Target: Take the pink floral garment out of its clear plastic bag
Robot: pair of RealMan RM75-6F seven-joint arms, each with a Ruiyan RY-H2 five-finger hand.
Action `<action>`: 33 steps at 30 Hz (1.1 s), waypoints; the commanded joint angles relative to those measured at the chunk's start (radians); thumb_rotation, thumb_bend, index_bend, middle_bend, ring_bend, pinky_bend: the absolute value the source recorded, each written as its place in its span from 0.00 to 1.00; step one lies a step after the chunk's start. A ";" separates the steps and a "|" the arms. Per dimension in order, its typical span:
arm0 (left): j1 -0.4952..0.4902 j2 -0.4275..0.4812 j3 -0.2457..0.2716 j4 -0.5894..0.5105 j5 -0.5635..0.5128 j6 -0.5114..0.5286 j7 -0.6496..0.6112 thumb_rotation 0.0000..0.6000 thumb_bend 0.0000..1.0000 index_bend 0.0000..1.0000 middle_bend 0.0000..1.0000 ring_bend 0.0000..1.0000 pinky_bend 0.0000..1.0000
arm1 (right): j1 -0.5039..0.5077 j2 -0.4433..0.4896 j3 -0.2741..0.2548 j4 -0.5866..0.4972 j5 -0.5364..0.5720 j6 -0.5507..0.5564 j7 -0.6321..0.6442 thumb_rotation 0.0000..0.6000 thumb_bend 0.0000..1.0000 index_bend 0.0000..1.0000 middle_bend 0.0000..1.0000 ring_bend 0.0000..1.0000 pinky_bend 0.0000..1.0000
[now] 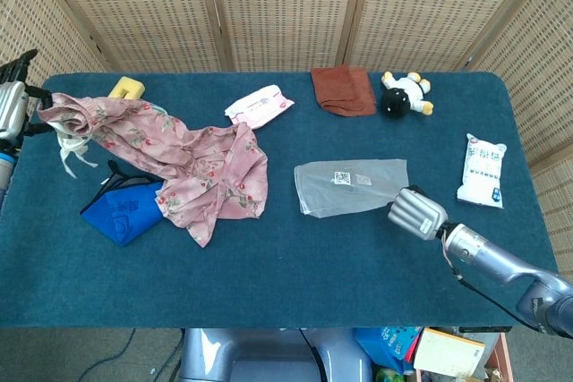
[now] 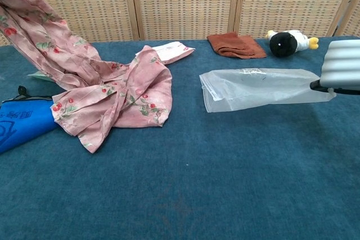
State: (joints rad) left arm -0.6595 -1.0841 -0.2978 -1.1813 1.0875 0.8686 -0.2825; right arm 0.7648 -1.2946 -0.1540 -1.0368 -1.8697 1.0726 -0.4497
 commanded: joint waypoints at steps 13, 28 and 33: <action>0.182 0.051 0.098 0.041 0.146 0.127 -0.154 1.00 0.07 0.00 0.00 0.00 0.00 | -0.136 0.031 0.060 -0.045 0.112 0.129 -0.017 1.00 0.00 0.00 0.02 0.03 0.05; 0.423 0.121 0.140 -0.227 0.244 0.543 -0.081 1.00 0.05 0.00 0.00 0.00 0.00 | -0.340 0.141 0.111 -0.373 0.214 0.380 0.101 1.00 0.00 0.00 0.00 0.00 0.00; 0.508 0.073 0.173 -0.282 0.278 0.672 -0.028 1.00 0.05 0.00 0.00 0.00 0.00 | -0.445 0.113 0.113 -0.437 0.242 0.500 0.195 1.00 0.00 0.00 0.00 0.00 0.00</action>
State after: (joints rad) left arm -0.1931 -0.9861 -0.1461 -1.4321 1.3421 1.4899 -0.3451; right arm 0.3635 -1.1671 -0.0441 -1.4447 -1.6452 1.5269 -0.2970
